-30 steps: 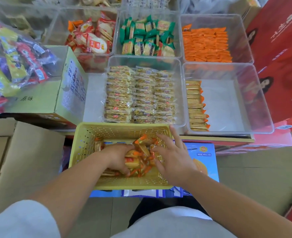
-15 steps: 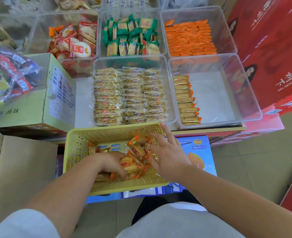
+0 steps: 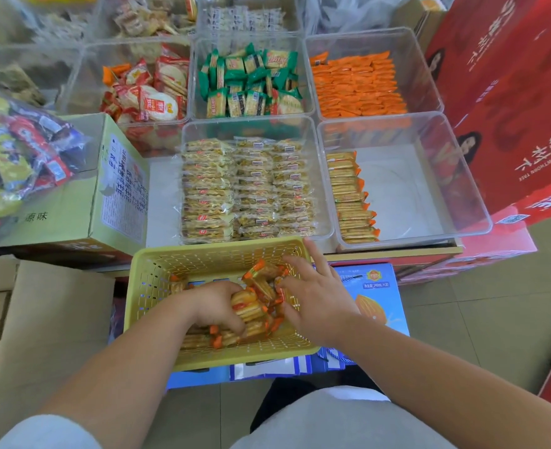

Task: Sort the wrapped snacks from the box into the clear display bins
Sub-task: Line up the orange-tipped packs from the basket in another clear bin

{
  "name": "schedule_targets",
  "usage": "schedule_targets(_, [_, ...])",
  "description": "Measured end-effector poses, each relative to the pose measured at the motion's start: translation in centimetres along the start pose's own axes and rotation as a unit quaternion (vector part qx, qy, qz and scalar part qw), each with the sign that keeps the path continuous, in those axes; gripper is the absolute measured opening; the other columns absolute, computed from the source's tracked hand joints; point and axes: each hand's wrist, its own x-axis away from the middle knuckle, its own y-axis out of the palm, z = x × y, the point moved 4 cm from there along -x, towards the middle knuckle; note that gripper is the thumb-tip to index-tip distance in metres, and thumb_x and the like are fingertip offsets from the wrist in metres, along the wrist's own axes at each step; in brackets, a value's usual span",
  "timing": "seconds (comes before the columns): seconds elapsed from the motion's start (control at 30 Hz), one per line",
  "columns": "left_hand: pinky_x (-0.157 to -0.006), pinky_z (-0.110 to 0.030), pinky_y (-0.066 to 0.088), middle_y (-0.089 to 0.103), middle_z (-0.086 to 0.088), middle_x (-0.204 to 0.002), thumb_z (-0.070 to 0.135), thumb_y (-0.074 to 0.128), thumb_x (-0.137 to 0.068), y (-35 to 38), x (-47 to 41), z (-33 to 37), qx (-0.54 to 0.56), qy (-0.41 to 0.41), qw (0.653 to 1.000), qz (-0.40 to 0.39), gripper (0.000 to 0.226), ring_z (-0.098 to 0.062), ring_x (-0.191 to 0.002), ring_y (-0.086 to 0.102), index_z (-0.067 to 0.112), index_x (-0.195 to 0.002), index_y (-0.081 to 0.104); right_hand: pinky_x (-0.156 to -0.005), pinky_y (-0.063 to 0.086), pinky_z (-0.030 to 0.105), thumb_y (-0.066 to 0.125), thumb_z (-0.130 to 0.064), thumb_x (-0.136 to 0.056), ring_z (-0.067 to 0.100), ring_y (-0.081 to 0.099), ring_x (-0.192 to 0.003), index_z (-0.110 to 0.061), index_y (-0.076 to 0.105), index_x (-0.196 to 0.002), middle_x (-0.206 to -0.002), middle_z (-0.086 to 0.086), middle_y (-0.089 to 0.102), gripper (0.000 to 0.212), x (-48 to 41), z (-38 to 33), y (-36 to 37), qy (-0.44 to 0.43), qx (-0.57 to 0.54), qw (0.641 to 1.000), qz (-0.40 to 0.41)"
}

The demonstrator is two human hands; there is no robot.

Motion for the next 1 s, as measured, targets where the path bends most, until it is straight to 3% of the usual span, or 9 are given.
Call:
schedule_targets(0.17, [-0.076,-0.029,0.06,0.079,0.006,-0.097,0.031,0.094,-0.054,-1.3,5.1,0.7,0.229,0.075,0.966,0.094,0.062,-0.012,-0.088,0.076,0.024,-0.11,0.068,-0.124,0.014,0.056,0.034,-0.063,-0.098,0.012,-0.032,-0.148,-0.039,0.052,-0.136,-0.164,-0.01,0.019,0.049,0.1,-0.4,-1.4,0.005,-0.083,0.996,-0.037])
schedule_targets(0.33, [-0.084,-0.056,0.055,0.073,-0.021,-0.103,0.026,0.091,-0.046,0.2,10.4,2.3,0.556,0.136,0.8,0.179,0.07,-0.036,-0.085,0.071,0.008,-0.111,0.069,-0.122,0.012,0.033,0.038,-0.07,-0.094,-0.005,-0.003,-0.15,-0.031,0.045,-0.147,-0.158,-0.018,0.032,0.067,1.3,-1.7,-5.4,0.011,-0.259,0.966,0.017])
schedule_targets(0.4, [-0.074,-0.05,0.061,0.074,-0.024,-0.104,0.023,0.093,-0.046,1.5,11.7,4.3,0.635,0.172,0.734,0.169,0.065,-0.036,-0.084,0.074,0.009,-0.107,0.075,-0.117,0.024,0.027,0.045,-0.077,-0.086,-0.021,0.016,-0.139,-0.033,0.046,-0.146,-0.145,-0.03,0.04,0.075,2.1,-2.5,-6.6,0.013,-0.368,0.93,-0.01])
schedule_targets(0.47, [-0.061,-0.04,0.061,0.076,-0.022,-0.101,0.027,0.1,-0.042,2.9,12.4,6.8,0.671,0.197,0.696,0.163,0.064,-0.032,-0.082,0.076,0.012,-0.101,0.079,-0.108,0.044,0.034,0.059,-0.072,-0.082,-0.007,0.049,-0.129,-0.032,0.054,-0.14,-0.136,-0.023,0.058,0.07,2.7,-3.1,-7.1,0.013,-0.512,0.856,-0.068])
schedule_targets(0.6, [-0.069,-0.037,0.061,0.075,-0.021,-0.109,0.027,0.091,-0.055,4.8,12.3,11.1,0.68,0.194,0.682,0.187,0.057,-0.034,-0.094,0.076,0.016,-0.109,0.077,-0.089,0.058,0.04,0.073,-0.051,-0.084,0.024,0.069,-0.11,-0.022,0.065,-0.125,-0.117,0.005,0.072,0.051,3.3,-2.0,-7.9,0.04,-0.64,0.759,-0.11])
schedule_targets(0.77, [-0.069,-0.034,0.061,0.075,-0.016,-0.116,0.029,0.077,-0.076,5.4,11.2,15.8,0.679,0.174,0.682,0.211,0.037,-0.031,-0.102,0.075,0.025,-0.112,0.076,-0.082,0.06,0.04,0.073,-0.04,-0.087,0.032,0.07,-0.108,-0.018,0.064,-0.127,-0.12,0.01,0.071,0.047,3.6,2.7,-8.7,0.062,-0.69,0.705,-0.154])
schedule_targets(0.83, [-0.069,-0.034,0.061,0.076,-0.015,-0.115,0.026,0.071,-0.082,5.6,10.5,17.9,0.676,0.155,0.683,0.23,0.029,-0.031,-0.102,0.075,0.027,-0.111,0.077,-0.07,0.06,0.031,0.074,-0.04,-0.087,0.034,0.071,-0.107,-0.02,0.063,-0.128,-0.12,0.01,0.071,0.048,3.9,4.9,-9.2,0.068,-0.704,0.681,-0.191])
schedule_targets(0.93, [-0.071,-0.038,0.062,0.076,-0.014,-0.113,0.018,0.065,-0.093,6.3,8.8,21.3,0.681,0.12,0.674,0.261,0.021,-0.033,-0.101,0.075,0.026,-0.11,0.076,-0.05,0.053,0.021,0.073,-0.035,-0.088,0.026,0.074,-0.082,-0.016,0.062,-0.13,-0.104,0.009,0.073,0.047,4.3,8.4,-9.8,0.073,-0.732,0.632,-0.245])
schedule_targets(1.0, [-0.077,-0.045,0.062,0.076,-0.015,-0.112,0.015,0.062,-0.096,6.8,7.4,23.3,0.678,0.098,0.667,0.295,0.023,-0.035,-0.102,0.074,0.026,-0.112,0.074,-0.049,0.051,0.027,0.075,-0.033,-0.087,0.025,0.07,-0.068,-0.011,0.059,-0.131,-0.094,0.008,0.073,0.052,4.3,11.0,-10.0,0.079,-0.741,0.61,-0.269])
